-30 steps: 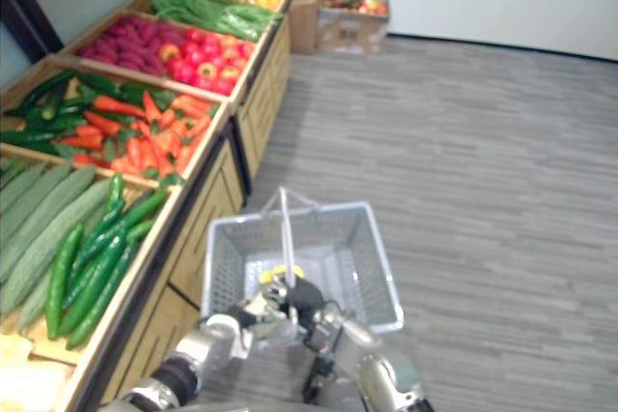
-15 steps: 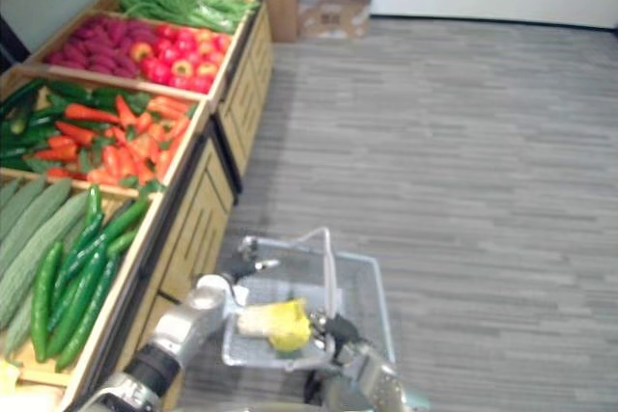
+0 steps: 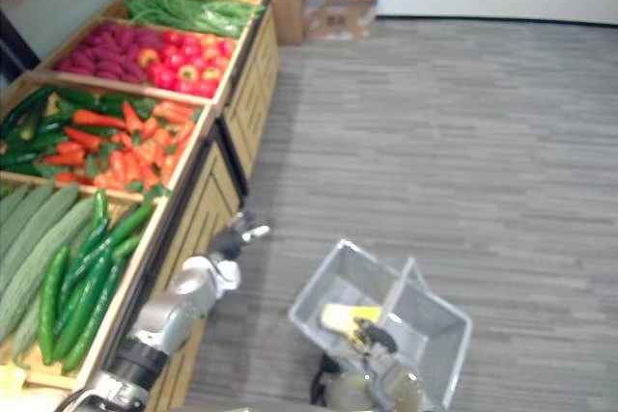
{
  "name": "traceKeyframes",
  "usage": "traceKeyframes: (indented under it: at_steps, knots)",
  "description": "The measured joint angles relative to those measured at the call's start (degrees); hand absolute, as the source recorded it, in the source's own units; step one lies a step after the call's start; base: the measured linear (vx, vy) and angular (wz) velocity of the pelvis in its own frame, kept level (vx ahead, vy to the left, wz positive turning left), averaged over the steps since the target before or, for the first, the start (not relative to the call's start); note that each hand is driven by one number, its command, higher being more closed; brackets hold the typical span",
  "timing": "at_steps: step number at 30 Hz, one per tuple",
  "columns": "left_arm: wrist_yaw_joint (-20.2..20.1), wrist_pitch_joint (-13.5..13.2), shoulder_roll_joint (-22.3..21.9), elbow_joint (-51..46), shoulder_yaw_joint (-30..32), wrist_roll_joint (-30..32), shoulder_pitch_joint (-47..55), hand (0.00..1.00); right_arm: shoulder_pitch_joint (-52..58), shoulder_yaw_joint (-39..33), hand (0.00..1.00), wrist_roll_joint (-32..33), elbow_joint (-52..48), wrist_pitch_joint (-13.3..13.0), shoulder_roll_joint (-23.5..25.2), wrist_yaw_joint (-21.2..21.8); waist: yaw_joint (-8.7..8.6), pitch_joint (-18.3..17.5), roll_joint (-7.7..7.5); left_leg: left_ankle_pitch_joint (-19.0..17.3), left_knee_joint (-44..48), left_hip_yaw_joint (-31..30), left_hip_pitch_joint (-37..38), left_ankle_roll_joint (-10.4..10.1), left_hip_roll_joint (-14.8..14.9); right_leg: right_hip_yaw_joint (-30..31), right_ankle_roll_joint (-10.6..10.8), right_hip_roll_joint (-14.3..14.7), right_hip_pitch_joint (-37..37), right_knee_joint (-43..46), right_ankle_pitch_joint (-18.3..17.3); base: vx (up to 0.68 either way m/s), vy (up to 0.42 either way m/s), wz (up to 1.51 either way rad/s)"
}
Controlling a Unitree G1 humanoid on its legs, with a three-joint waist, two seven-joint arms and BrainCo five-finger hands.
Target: Pick vegetable in the basket
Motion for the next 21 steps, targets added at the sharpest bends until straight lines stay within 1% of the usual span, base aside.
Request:
traceKeyframes:
  at_steps: [2, 3, 4, 5, 6, 7, 8, 9, 10, 11, 12, 13, 14, 15, 16, 17, 18, 19, 20, 21]
  knots:
    - [1.1, 2.9, 0.1, 6.4, 1.9, -3.7, -0.4, 0.00, 0.1, -2.7, 1.00, 0.1, 3.7, 0.3, -0.7, -0.4, -0.04, -0.2, 0.26, 0.0, 0.8, 0.1, 0.0, 0.0, 0.3, 0.2, -0.2, 0.3, 0.0, 0.0, -0.5, 0.01, -0.026, -0.05]
    - [1.1, 4.9, 0.1, 12.1, 1.6, -4.1, -0.5, 0.00, 0.1, -3.7, 1.00, -0.5, 5.8, 0.4, -1.2, -0.1, -0.03, -0.2, 0.27, 0.0, 1.9, 0.1, -0.2, -0.1, 0.6, 0.4, -0.4, 0.3, 0.0, 0.0, -0.8, 0.01, -0.030, -0.17]
    - [0.9, 7.2, -0.1, 17.9, 1.1, -3.5, 0.3, 0.00, 0.1, -4.0, 1.00, -1.5, 7.3, 0.4, -1.4, 0.4, 0.03, -0.2, 0.18, 0.1, 4.2, 0.1, -0.8, -0.2, 1.0, 1.2, -0.5, 0.2, 0.0, 0.0, -0.9, 0.01, -0.027, -0.25]
    - [0.6, 8.5, -0.2, 20.3, 0.9, -2.6, 1.0, 0.00, 0.1, -4.1, 1.00, -2.2, 7.6, 0.4, -1.4, 0.5, 0.09, -0.1, 0.06, 0.2, 5.8, 0.2, -1.2, -0.2, 1.2, 1.7, -0.5, 0.2, 0.0, 0.0, -0.9, 0.01, -0.036, -0.40]
    - [-0.3, 10.5, -1.1, 24.3, 0.3, -0.3, 3.0, 0.00, 0.3, -4.1, 1.00, -2.6, 7.6, 0.4, -1.4, 1.2, 0.11, 0.0, -0.04, 0.3, 10.9, 0.1, -2.9, -0.3, 2.2, 2.8, -0.6, 0.0, 0.0, 0.1, -1.0, 0.03, -0.046, -0.45]
    - [-0.7, 11.3, -2.4, 27.1, 0.4, 1.4, 4.6, 0.00, 0.3, -4.1, 1.00, -2.7, 7.6, 0.3, -1.7, 2.1, 0.16, 0.0, -0.16, 0.3, 17.1, -0.2, -5.0, -0.4, 3.5, 3.7, -0.7, -0.1, 0.0, 0.3, -1.0, 0.04, -0.059, -0.56]
    - [-0.8, 11.5, -3.6, 28.9, 0.5, 3.2, 6.3, 0.00, 0.1, -3.8, 1.00, -3.0, 7.5, 0.2, -1.7, 2.2, 0.33, 0.0, -0.19, 1.2, 24.6, -0.6, -7.9, -1.0, 5.4, 5.0, -0.7, -0.1, 0.0, 0.3, -1.1, 0.04, -0.093, -0.65]
    - [-0.7, 10.0, -5.2, 30.6, 1.0, 6.6, 8.3, 0.00, -0.3, -3.6, 1.00, -4.7, 7.5, 0.4, -1.5, 2.1, 0.66, 0.2, -0.30, 2.0, 33.4, -3.6, -12.4, -0.7, 7.0, 6.8, -0.9, -0.1, 0.2, 0.3, -1.2, 0.03, -0.123, -0.81]
    - [-0.6, 9.6, -5.6, 31.5, 3.1, 8.3, 8.5, 0.00, -0.3, -3.6, 1.00, -6.5, 7.6, 0.4, -1.6, 2.0, 1.88, 0.6, -0.81, 0.8, 34.3, -7.1, -13.5, -1.0, 6.3, 8.5, -0.9, -0.1, 0.8, 0.3, -1.2, 0.02, -0.133, -0.76]
    - [-0.6, 9.4, -5.6, 32.9, 4.1, 8.3, 8.2, 0.00, -0.3, -3.6, 1.00, -7.5, 7.7, 0.4, -1.6, 1.9, 1.98, 0.6, -0.68, 0.4, 33.7, -8.2, -13.5, -1.0, 6.0, 9.2, -0.9, 0.0, 1.2, 0.3, -1.2, 0.01, -0.137, -0.64]
    - [-0.4, 8.8, -5.6, 34.8, 5.3, 8.4, 8.1, 0.00, -0.2, -3.6, 1.00, -9.0, 7.7, 0.3, -1.6, 1.9, 1.78, 0.5, -0.46, -0.2, 31.5, -9.1, -13.2, -1.6, 5.4, 9.8, -0.9, 0.2, 2.0, 0.1, -1.2, 0.00, -0.120, -0.59]
    - [-0.3, 7.6, -5.9, 37.7, 6.2, 10.0, 8.2, 0.00, 0.1, -3.6, 1.00, -9.5, 7.7, 0.1, -1.6, 1.8, 1.66, 0.5, -0.32, -0.4, 25.3, -9.9, -12.0, -1.5, 3.9, 11.2, -0.9, 0.4, 2.9, 0.0, -1.2, 0.00, -0.112, -0.62]
    - [-0.3, 7.2, -6.0, 38.4, 6.3, 13.1, 8.3, 0.00, 0.3, -3.6, 1.00, -10.7, 7.4, 0.2, -1.6, 1.2, 1.68, 0.5, -0.36, -0.7, 19.0, -10.2, -11.5, -1.1, 2.1, 11.8, -0.9, 0.6, 2.8, 0.0, -1.2, -0.01, -0.066, -0.48]
    - [-0.2, 7.1, -6.1, 38.6, 6.4, 13.4, 8.3, 0.00, 0.3, -3.6, 1.00, -10.9, 7.4, 0.2, -1.6, 1.0, 1.66, 0.5, -0.33, -1.0, 16.9, -10.3, -11.2, -1.0, 1.5, 12.1, -0.5, 0.9, 2.6, 0.0, -1.5, -0.07, -0.039, -0.41]
    - [0.0, 6.7, -7.6, 39.5, 7.2, 14.5, 9.0, 0.00, 0.2, -3.7, 1.00, -11.5, 7.4, 0.3, -2.4, 0.0, 2.35, 0.0, 4.44, -2.5, 8.9, -12.8, -11.1, 1.1, 2.6, 12.4, 1.5, 4.2, 2.1, 1.4, -3.6, -0.06, -0.004, -0.70]
    - [0.6, 6.0, -9.0, 41.8, 8.6, 13.7, 10.7, 0.00, -1.1, -5.1, 1.00, -12.4, 7.2, 0.0, -2.8, -1.2, 2.90, 0.3, 4.90, -1.9, 9.4, -10.9, -11.3, 1.3, 5.2, 12.8, -3.7, 3.3, -2.4, 21.2, -9.6, -0.04, 0.010, -0.57]
    - [0.6, 5.9, -8.7, 41.7, 10.4, 12.4, 11.1, 0.00, -0.9, -5.8, 1.00, -12.9, 6.7, 0.0, -2.6, -1.8, 2.54, 0.3, 4.22, -1.8, 10.3, -11.2, -11.6, 0.7, 4.3, 13.0, -2.6, 1.5, -3.2, 29.3, -15.7, 0.03, 0.013, -0.12]
    - [0.4, 5.6, -6.9, 40.0, 13.1, 11.2, 11.9, 0.00, -0.1, -6.3, 1.00, -13.5, 7.6, 1.0, -2.7, -2.9, 3.16, 0.2, 0.93, -2.7, 13.8, -12.3, -11.7, -1.2, 2.0, 16.3, 4.0, -3.4, 0.4, 31.6, -25.6, 0.03, -0.117, 0.46]
    - [0.9, 3.8, -6.5, 39.8, 15.4, 11.3, 12.9, 0.00, 0.1, -6.3, 1.00, -14.4, 9.3, 1.5, -2.6, -3.9, 3.26, 0.6, 0.12, -3.7, 20.9, -13.5, -15.3, -2.3, 3.4, 18.8, 4.2, -1.5, 1.7, 30.3, -28.0, 0.00, -0.160, 0.32]
    - [0.9, 3.1, -6.6, 39.5, 17.0, 11.1, 13.4, 0.00, 0.8, -6.2, 1.00, -15.8, 9.7, 1.9, -2.4, -3.9, 3.69, 0.5, 0.50, -3.7, 22.4, -14.2, -16.3, -2.3, 3.7, 18.9, 3.7, -1.0, 3.0, 28.7, -27.5, 0.02, -0.212, 0.02]
